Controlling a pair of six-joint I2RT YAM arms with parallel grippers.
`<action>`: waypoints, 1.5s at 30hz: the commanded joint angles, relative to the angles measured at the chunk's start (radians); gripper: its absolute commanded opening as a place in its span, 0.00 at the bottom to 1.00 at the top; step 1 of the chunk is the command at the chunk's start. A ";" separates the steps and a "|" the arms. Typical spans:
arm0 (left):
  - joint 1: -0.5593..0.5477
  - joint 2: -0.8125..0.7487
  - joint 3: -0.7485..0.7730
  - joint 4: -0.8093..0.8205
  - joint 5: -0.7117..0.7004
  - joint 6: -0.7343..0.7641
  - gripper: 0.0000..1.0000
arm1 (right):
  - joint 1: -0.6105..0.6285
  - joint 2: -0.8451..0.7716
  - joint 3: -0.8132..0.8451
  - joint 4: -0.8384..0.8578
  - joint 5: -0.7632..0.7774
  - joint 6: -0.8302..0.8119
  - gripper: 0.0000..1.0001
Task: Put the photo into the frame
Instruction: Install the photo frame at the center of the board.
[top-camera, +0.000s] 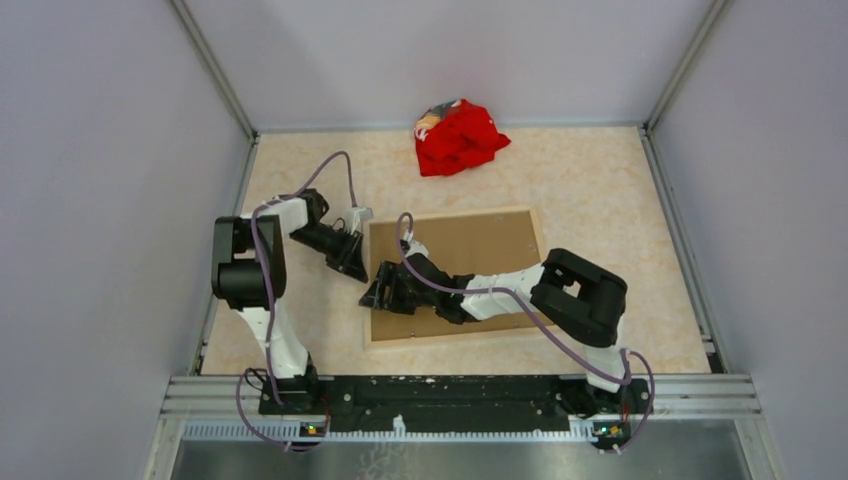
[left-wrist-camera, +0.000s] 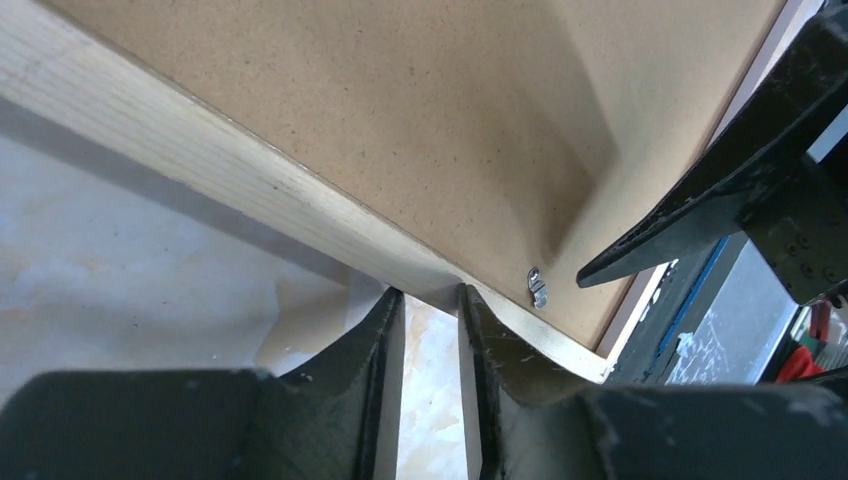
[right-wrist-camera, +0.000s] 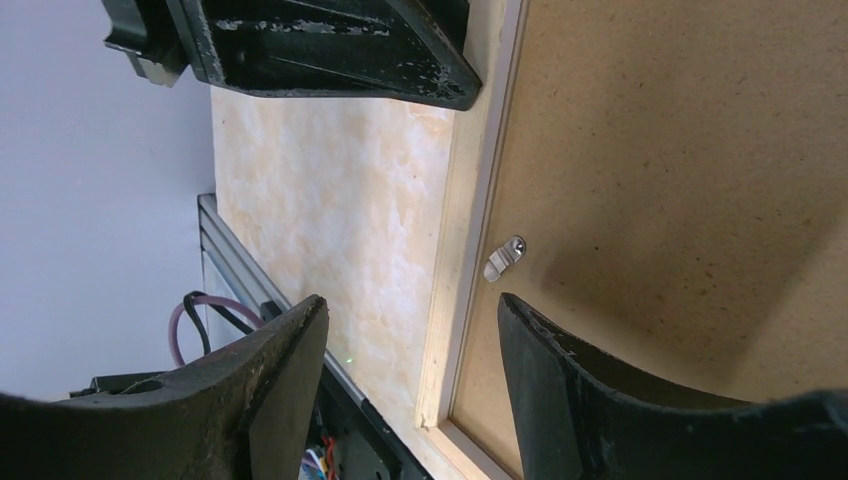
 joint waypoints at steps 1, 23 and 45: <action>-0.004 0.012 0.003 0.022 0.000 0.003 0.24 | 0.018 0.036 0.009 0.057 -0.007 0.021 0.63; -0.003 0.016 -0.011 0.029 -0.008 0.014 0.15 | 0.024 0.089 0.053 0.015 0.025 0.014 0.61; -0.003 0.018 -0.011 0.017 -0.009 0.025 0.12 | 0.016 0.106 0.081 -0.022 0.060 -0.032 0.59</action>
